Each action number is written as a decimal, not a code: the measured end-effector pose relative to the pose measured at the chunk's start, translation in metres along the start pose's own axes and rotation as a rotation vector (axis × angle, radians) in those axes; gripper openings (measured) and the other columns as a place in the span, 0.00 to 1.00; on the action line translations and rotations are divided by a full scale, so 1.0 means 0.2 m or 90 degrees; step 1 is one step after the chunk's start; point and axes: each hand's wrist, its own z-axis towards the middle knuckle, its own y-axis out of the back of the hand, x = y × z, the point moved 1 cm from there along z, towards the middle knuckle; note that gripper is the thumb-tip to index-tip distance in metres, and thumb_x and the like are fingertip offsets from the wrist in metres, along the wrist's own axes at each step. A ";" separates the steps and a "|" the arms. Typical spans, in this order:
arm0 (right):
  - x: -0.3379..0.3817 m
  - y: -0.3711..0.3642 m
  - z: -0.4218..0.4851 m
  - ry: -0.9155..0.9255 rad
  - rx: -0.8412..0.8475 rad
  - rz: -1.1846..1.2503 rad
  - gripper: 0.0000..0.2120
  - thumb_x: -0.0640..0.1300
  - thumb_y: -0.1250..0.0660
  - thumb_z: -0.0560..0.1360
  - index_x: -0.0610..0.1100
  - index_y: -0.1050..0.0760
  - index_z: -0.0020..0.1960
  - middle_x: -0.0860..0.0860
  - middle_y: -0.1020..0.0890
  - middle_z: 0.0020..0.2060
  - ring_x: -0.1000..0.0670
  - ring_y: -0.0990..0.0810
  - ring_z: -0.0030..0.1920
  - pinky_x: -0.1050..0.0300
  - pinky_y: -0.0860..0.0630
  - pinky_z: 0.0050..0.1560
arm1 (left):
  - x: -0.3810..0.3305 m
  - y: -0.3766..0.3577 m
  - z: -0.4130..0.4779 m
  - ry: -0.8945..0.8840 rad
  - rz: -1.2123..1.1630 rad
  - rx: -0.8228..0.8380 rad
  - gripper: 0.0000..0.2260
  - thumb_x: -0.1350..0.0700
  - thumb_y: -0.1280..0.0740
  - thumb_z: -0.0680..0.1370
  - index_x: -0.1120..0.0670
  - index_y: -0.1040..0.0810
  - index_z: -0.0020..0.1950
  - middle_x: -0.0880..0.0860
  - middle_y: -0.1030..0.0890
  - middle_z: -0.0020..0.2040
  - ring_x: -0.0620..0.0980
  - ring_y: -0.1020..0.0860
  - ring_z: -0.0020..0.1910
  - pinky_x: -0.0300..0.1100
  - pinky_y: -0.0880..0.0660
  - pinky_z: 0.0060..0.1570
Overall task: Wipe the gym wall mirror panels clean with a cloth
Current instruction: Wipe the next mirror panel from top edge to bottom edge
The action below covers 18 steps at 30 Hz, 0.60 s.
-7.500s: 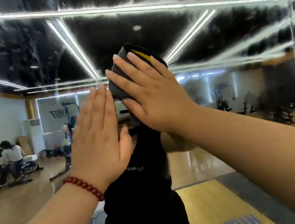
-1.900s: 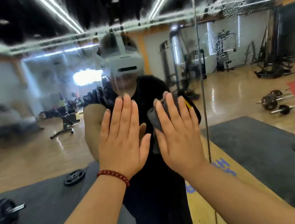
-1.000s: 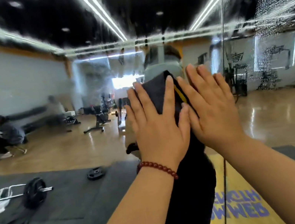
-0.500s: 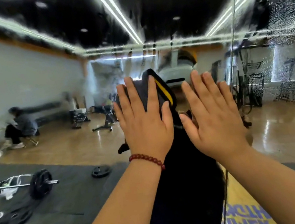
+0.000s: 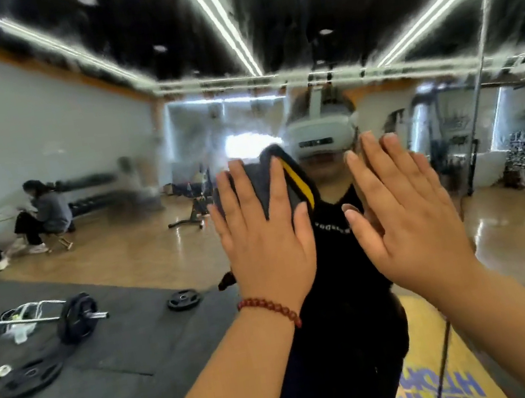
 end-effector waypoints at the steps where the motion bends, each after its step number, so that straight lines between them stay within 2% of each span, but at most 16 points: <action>1: 0.01 0.00 0.03 0.007 0.003 -0.004 0.29 0.51 0.42 0.80 0.40 0.38 0.78 0.44 0.40 0.78 0.47 0.46 0.79 0.51 0.54 0.79 | 0.03 -0.01 -0.08 -0.024 0.009 0.010 0.27 0.44 0.50 0.83 0.49 0.50 0.81 0.61 0.53 0.80 0.60 0.56 0.80 0.54 0.64 0.76; 4: 0.06 0.00 0.14 0.059 0.011 -0.016 0.29 0.49 0.40 0.79 0.40 0.38 0.78 0.44 0.39 0.78 0.46 0.44 0.78 0.50 0.52 0.79 | 0.12 -0.02 -0.21 -0.051 0.034 0.027 0.27 0.44 0.50 0.82 0.49 0.50 0.81 0.60 0.52 0.80 0.60 0.54 0.80 0.56 0.60 0.76; 7: 0.17 -0.01 0.26 0.098 -0.005 0.000 0.27 0.47 0.42 0.79 0.38 0.36 0.76 0.43 0.36 0.76 0.45 0.41 0.77 0.49 0.51 0.78 | 0.16 0.02 -0.02 -0.025 0.009 0.006 0.28 0.44 0.49 0.82 0.50 0.48 0.81 0.61 0.51 0.80 0.60 0.54 0.79 0.54 0.61 0.76; 11: 0.36 -0.07 0.31 0.015 -0.019 0.035 0.27 0.46 0.46 0.80 0.37 0.37 0.77 0.42 0.37 0.77 0.48 0.45 0.78 0.55 0.57 0.79 | 0.25 0.08 0.26 -0.010 -0.007 -0.021 0.28 0.44 0.50 0.82 0.50 0.48 0.81 0.61 0.50 0.80 0.60 0.54 0.79 0.53 0.63 0.76; 13: 0.44 -0.12 0.25 -0.031 0.000 0.047 0.27 0.47 0.46 0.81 0.38 0.40 0.78 0.43 0.40 0.78 0.49 0.48 0.79 0.54 0.58 0.79 | 0.31 0.08 0.21 -0.074 0.009 -0.019 0.28 0.44 0.49 0.82 0.50 0.48 0.80 0.60 0.49 0.80 0.59 0.53 0.79 0.53 0.62 0.76; 16: 0.53 -0.20 0.14 -0.053 0.004 0.031 0.28 0.47 0.45 0.80 0.39 0.41 0.78 0.44 0.42 0.78 0.49 0.49 0.79 0.51 0.57 0.79 | 0.44 0.08 -0.02 -0.225 0.047 0.026 0.28 0.45 0.46 0.81 0.48 0.48 0.80 0.60 0.47 0.80 0.59 0.50 0.79 0.55 0.58 0.77; 18: 0.56 -0.23 0.11 -0.059 -0.010 0.012 0.28 0.48 0.45 0.81 0.39 0.41 0.78 0.44 0.42 0.78 0.49 0.49 0.79 0.51 0.56 0.79 | 0.55 0.10 -0.02 -0.287 0.073 0.041 0.28 0.45 0.45 0.81 0.48 0.48 0.80 0.60 0.46 0.80 0.58 0.50 0.80 0.55 0.57 0.77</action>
